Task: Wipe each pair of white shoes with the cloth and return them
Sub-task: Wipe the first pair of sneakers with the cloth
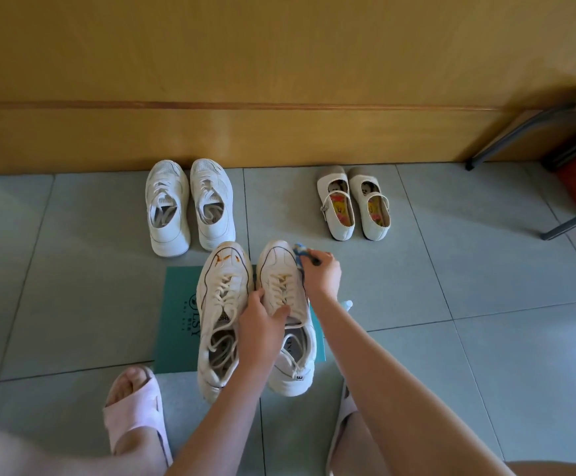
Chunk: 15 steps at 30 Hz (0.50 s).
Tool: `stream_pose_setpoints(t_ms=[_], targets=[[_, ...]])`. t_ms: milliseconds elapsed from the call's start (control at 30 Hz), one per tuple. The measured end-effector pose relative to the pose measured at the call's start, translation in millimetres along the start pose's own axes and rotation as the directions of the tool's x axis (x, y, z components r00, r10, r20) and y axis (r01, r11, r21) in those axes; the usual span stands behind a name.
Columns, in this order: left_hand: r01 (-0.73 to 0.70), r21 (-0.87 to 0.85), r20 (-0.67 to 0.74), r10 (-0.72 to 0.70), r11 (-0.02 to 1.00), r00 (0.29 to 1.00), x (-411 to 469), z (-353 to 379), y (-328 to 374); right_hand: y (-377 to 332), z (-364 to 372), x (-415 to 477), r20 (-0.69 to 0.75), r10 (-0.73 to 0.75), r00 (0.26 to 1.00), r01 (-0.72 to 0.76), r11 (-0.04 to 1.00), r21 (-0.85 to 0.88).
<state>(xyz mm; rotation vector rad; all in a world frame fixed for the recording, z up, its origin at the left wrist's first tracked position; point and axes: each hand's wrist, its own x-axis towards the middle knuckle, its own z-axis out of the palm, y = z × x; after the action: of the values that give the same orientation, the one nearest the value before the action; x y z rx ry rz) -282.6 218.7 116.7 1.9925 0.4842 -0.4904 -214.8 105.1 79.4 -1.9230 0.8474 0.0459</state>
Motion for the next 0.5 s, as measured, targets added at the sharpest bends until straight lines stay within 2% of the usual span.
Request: stream_pose_setpoints(t_ms=[200,333,500], targets=[[0.017,0.080,-0.044,-0.014,0.997,0.999,0,2,1,11,-15,-34,0.008,0.030,1.000,-0.031,0.988,0.154],[0.020,0.076,-0.035,-0.017,0.997,0.999,0,2,1,19,-20,-53,-0.016,0.046,0.999,-0.042,0.984,0.173],[0.015,0.087,-0.029,-0.013,0.996,0.999,0,1,0,28,-33,-59,0.031,0.058,0.998,-0.062,0.983,0.172]])
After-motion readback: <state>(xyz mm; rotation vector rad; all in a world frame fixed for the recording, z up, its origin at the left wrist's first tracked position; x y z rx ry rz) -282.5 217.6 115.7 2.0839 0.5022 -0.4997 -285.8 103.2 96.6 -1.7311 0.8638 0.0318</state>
